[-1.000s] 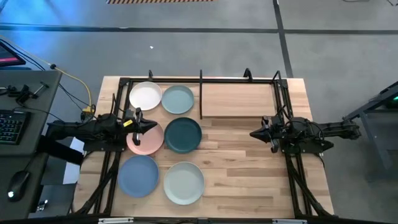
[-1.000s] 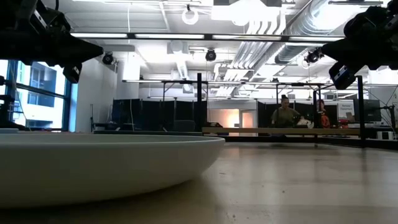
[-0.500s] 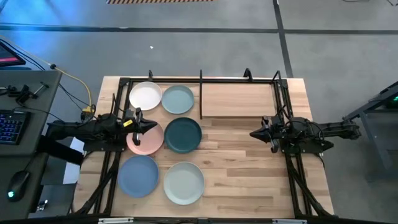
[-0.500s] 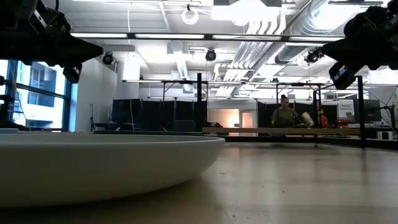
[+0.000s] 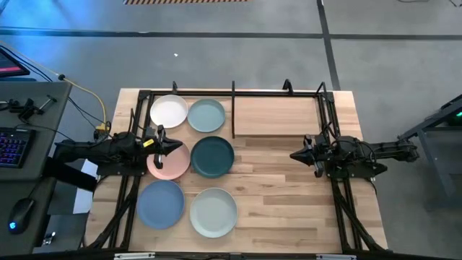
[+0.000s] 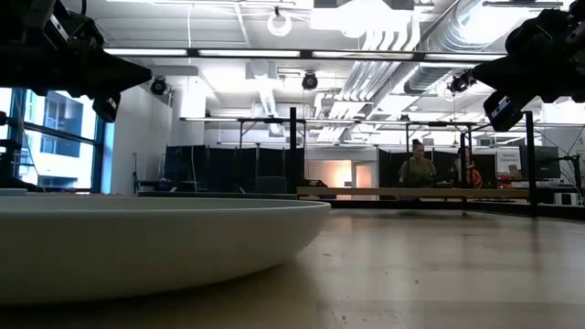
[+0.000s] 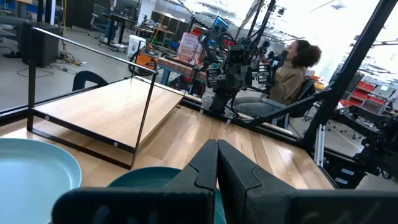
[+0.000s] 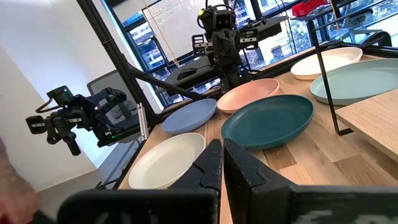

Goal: Place and stack plates onto a shelf

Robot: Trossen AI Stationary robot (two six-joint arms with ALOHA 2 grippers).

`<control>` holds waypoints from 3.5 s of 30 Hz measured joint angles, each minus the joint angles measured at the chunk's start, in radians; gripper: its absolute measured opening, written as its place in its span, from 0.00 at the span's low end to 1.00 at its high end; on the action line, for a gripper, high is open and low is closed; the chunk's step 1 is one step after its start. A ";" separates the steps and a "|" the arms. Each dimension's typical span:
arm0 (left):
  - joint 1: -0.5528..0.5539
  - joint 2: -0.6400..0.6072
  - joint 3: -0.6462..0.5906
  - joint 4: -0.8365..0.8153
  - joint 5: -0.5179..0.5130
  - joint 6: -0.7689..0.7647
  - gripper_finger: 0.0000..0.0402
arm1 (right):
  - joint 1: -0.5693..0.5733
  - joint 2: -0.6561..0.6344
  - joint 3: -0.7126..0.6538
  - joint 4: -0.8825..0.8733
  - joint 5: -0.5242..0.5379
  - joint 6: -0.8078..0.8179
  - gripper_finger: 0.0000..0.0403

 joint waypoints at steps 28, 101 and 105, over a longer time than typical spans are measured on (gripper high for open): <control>0.000 0.000 0.000 0.000 0.000 0.000 0.00 | 0.100 0.322 0.069 0.600 0.394 0.552 0.00; 0.000 0.000 0.000 0.000 0.000 0.000 0.00 | -0.076 1.969 1.409 -0.613 0.147 0.708 0.00; 0.000 0.000 0.000 0.000 0.000 0.000 0.00 | -0.076 1.909 1.409 -0.679 0.152 0.649 0.00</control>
